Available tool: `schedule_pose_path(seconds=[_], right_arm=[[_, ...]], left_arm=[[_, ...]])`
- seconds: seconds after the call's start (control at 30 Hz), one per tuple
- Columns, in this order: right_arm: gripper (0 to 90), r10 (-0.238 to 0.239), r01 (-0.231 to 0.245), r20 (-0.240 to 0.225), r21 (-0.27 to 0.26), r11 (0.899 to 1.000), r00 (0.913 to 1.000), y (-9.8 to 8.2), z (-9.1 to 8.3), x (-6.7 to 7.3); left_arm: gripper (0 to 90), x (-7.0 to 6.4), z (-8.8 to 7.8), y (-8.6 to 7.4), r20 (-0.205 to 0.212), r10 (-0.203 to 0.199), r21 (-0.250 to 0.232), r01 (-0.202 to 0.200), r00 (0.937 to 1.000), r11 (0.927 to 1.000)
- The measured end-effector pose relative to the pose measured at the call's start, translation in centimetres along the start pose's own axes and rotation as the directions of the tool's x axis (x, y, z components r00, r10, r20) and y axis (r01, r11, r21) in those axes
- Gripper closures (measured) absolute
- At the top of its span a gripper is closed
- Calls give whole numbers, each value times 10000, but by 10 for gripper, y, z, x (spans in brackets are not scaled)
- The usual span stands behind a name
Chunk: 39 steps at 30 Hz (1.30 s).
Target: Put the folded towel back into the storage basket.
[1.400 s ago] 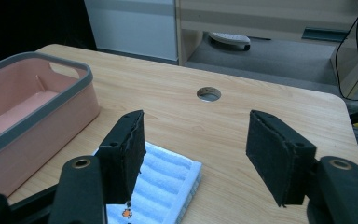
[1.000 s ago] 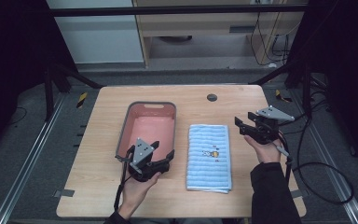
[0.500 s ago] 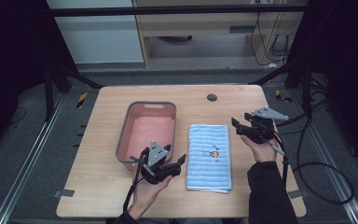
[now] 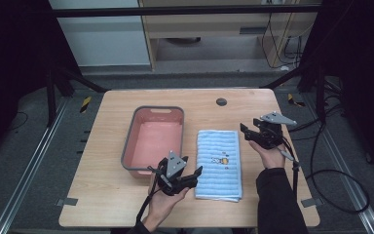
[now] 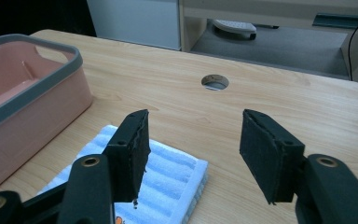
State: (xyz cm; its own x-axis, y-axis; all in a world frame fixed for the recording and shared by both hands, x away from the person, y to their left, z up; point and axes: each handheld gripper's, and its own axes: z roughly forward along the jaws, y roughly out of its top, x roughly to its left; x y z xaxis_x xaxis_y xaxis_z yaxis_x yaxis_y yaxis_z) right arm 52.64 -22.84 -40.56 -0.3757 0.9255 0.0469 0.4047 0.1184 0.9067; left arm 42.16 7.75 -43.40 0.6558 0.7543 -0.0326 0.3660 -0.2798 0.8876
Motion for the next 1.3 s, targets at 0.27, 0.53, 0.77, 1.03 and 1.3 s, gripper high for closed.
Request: schedule_pose_path(seconds=[0.27,0.53,0.77,1.03,1.3], right_arm=[[441,76,-76,-24,295,9995,10000,-12,15,0],[462,62,-62,7,478,9988,10000,-18,26,-2],[476,17,-15,-19,839,9965,10000,-26,36,-4],[499,-81,92,-105,1101,9939,9999,-34,47,-2],[511,46,-24,-139,1583,9874,9999,-49,56,-5]], left_arm=[[416,-5,8,-8,54,35,255,-36,10000,9997],[458,-10,16,-15,113,144,539,-150,9998,9984],[474,-12,23,-23,74,218,793,-224,9997,9966],[499,-13,32,-30,26,297,1016,-298,9996,9944],[530,-12,39,-38,-256,276,1390,-238,9993,9900]])
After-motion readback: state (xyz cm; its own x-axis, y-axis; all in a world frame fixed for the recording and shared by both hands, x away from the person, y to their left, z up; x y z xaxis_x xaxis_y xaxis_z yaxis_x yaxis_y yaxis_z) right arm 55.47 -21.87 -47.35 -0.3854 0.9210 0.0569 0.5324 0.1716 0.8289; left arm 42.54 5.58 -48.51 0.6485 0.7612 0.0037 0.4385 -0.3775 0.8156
